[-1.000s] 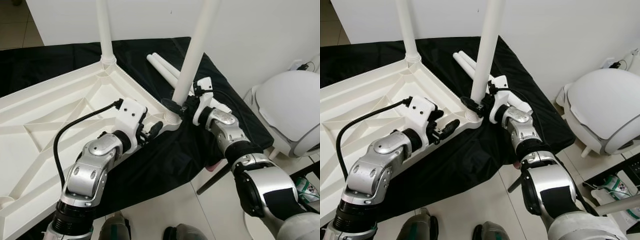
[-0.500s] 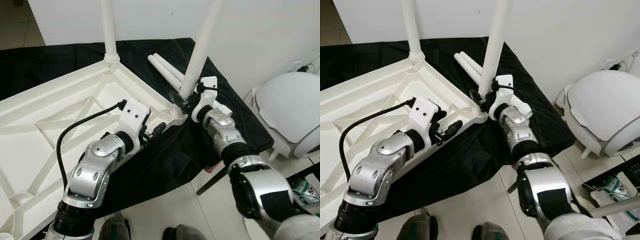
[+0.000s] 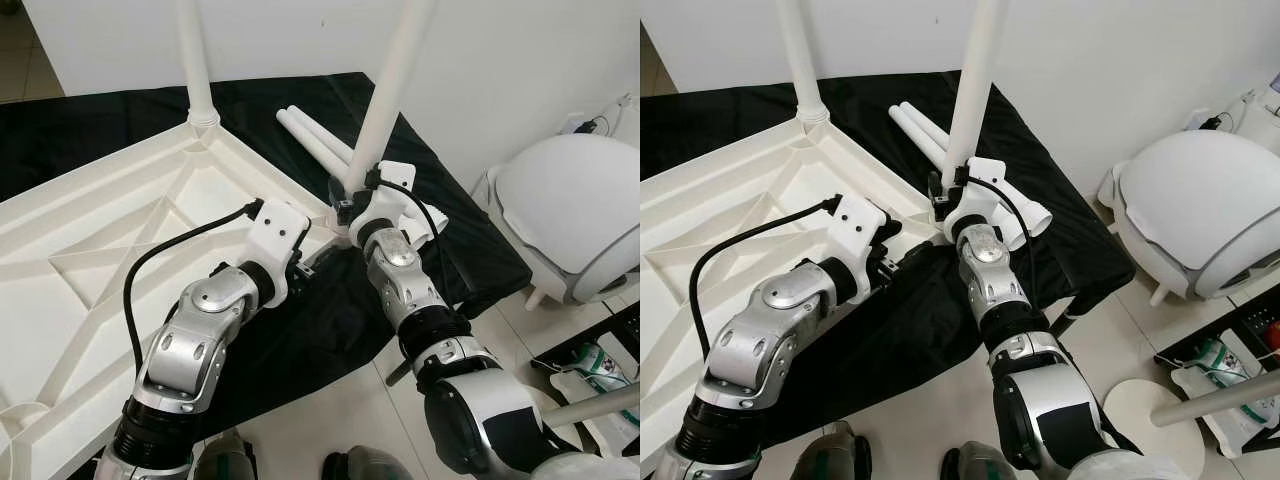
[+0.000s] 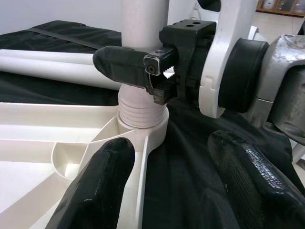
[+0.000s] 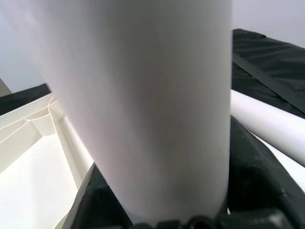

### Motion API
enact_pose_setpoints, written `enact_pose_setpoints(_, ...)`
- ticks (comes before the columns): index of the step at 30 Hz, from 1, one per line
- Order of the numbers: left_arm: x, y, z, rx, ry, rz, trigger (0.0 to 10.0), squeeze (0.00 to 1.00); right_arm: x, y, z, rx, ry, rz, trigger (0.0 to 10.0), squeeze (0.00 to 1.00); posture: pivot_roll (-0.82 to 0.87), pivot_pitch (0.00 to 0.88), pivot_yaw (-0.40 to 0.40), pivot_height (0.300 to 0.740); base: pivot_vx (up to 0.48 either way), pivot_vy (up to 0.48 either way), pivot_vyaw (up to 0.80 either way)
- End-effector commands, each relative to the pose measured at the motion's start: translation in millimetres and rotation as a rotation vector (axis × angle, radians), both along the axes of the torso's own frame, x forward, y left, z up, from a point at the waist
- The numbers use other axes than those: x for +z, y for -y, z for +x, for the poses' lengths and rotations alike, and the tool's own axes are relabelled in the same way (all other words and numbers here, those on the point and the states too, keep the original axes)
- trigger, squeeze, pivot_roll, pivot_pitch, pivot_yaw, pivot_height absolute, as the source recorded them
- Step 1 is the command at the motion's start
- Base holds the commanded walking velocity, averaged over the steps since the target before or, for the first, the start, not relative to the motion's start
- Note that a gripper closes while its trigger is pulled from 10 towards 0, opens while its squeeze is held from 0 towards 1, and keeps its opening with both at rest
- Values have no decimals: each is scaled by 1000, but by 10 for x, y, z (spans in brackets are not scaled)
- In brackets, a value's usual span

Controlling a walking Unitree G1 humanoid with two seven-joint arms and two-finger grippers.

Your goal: Building children table

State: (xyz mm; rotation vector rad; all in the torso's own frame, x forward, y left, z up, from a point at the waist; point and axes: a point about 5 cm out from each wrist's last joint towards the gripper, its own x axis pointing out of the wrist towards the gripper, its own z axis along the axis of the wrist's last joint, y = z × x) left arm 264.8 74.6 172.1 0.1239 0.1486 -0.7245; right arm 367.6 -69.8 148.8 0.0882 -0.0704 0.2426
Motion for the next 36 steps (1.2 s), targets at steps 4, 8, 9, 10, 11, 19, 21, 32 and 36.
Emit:
enact_pose_setpoints(4, 12, 6, 20, 39, 18, 3, 10000, 0, -138, 88, -48, 31, -72, 18, 10000, 1000, 18, 0, -68, 740, 0, 0, 0)
enact_pose_setpoints(8, 12, 12, 23, 38, 17, 0, 10000, 0, -75, 119, -76, 198, -16, -13, 10000, 1000, 16, 0, -70, 740, 0, 0, 0)
enact_pose_setpoints(9, 16, 13, 24, 37, 19, -1, 10000, 0, -62, 141, -81, 248, -2, -37, 10000, 1000, 16, 0, -70, 740, 0, 0, 0)
enact_pose_setpoints(10, 18, 14, 28, 37, 19, -2, 10000, 0, -43, 171, -82, 289, 16, -64, 10000, 1000, 15, 0, -70, 740, 0, 0, 0)
enact_pose_setpoints(11, 21, 13, 31, 37, 20, -3, 10000, 0, -33, 197, -83, 326, 23, -87, 10000, 1000, 15, 0, -69, 740, 0, 0, 0)
enact_pose_setpoints(19, 40, 16, 42, 36, 26, -6, 10000, 0, 75, 462, 10, 395, 42, -149, 10000, 0, 14, 0, -64, 740, 0, 0, 0)
enact_pose_setpoints(21, 48, 15, 44, 37, 28, -7, 10000, 0, 92, 535, 37, 423, 33, -161, 10000, 0, 15, 0, -62, 740, 0, 0, 0)
enact_pose_setpoints(32, 82, 10, 61, 34, 35, -9, 10000, 0, 50, 599, 76, 535, -9, -214, 10000, 0, 15, 0, -44, 740, 0, 0, 0)
enact_pose_setpoints(36, 85, 10, 63, 35, 35, -9, 10000, 0, 43, 592, 77, 548, -13, -205, 10000, 0, 15, 0, -43, 740, 0, 0, 0)
